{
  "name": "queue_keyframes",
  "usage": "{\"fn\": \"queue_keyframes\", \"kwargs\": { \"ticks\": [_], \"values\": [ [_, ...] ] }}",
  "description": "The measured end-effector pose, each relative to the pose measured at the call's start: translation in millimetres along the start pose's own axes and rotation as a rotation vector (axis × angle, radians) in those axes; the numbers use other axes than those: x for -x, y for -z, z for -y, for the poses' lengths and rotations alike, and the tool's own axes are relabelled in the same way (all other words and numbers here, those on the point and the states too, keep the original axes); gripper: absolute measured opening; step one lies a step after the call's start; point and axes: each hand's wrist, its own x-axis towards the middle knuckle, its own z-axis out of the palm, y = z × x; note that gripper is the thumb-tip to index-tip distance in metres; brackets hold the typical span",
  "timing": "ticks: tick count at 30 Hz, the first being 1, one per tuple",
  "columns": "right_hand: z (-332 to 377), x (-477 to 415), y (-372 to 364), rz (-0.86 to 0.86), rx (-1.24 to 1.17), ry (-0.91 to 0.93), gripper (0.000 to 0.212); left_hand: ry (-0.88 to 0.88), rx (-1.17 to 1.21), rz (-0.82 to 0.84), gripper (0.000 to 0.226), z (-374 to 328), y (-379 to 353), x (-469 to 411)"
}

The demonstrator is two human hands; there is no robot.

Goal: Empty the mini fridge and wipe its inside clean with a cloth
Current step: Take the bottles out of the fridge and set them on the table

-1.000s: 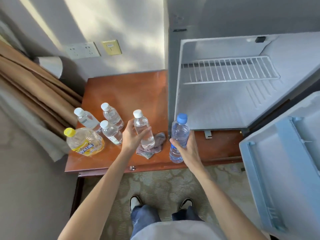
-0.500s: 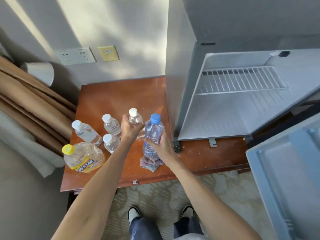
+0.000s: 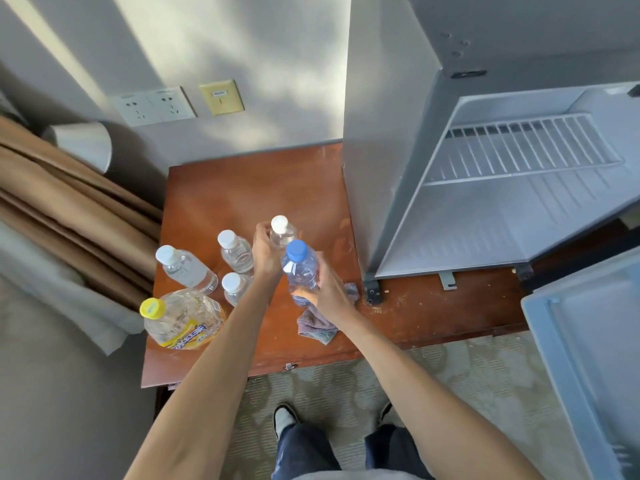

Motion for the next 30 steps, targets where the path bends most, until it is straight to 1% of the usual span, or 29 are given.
{"fn": "queue_keyframes", "kwargs": {
  "ticks": [1, 4, 6, 7, 10, 12, 16, 18, 19, 21, 23, 25, 27, 30],
  "values": [
    [-2, -2, 0, 0.019, -0.006, -0.012, 0.081, 0.008, -0.015, 0.016, 0.065, -1, 2, 0],
    [-6, -1, -3, 0.019, -0.028, -0.019, 0.085, -0.017, -0.004, 0.055, 0.081, -13, 14, -3],
    [-13, -3, -6, -0.001, -0.011, -0.008, 0.096, -0.074, 0.047, 0.072, 0.082, -26, 23, -2],
    [-13, -3, -7, 0.005, 0.004, 0.004, 0.095, -0.101, 0.094, 0.076, 0.079, -34, 27, 0],
    [-7, -3, -11, -0.005, 0.049, 0.090, 0.083, -0.180, 0.155, 0.049, 0.069, -50, 42, 15],
    [-3, -2, -12, -0.033, 0.042, 0.129, 0.082, -0.208, 0.183, 0.030, 0.064, -52, 56, 29],
    [-8, 4, -6, -0.021, 0.063, 0.120, 0.076, -0.233, 0.224, -0.034, 0.054, -49, 83, 60],
    [-20, 14, 2, -0.025, 0.093, 0.074, 0.084, -0.247, 0.254, -0.068, 0.048, -46, 88, 79],
    [-26, 22, 7, -0.053, 0.106, 0.041, 0.088, -0.247, 0.284, -0.080, 0.044, -43, 88, 88],
    [-45, 41, 17, -0.178, 0.152, -0.019, 0.085, -0.247, 0.354, -0.081, 0.035, -37, 83, 107],
    [-67, 56, 25, -0.272, 0.254, -0.068, 0.085, -0.247, 0.383, -0.044, 0.021, -28, 71, 124],
    [-79, 63, 27, -0.230, 0.366, -0.106, 0.094, -0.241, 0.356, 0.014, 0.012, -19, 53, 139],
    [-82, 65, 23, -0.131, 0.447, -0.112, 0.103, -0.239, 0.298, 0.059, 0.012, -9, 35, 152],
    [-83, 60, 11, -0.032, 0.580, -0.065, 0.110, -0.217, 0.250, 0.121, 0.014, 5, 15, 166]
  ]
}}
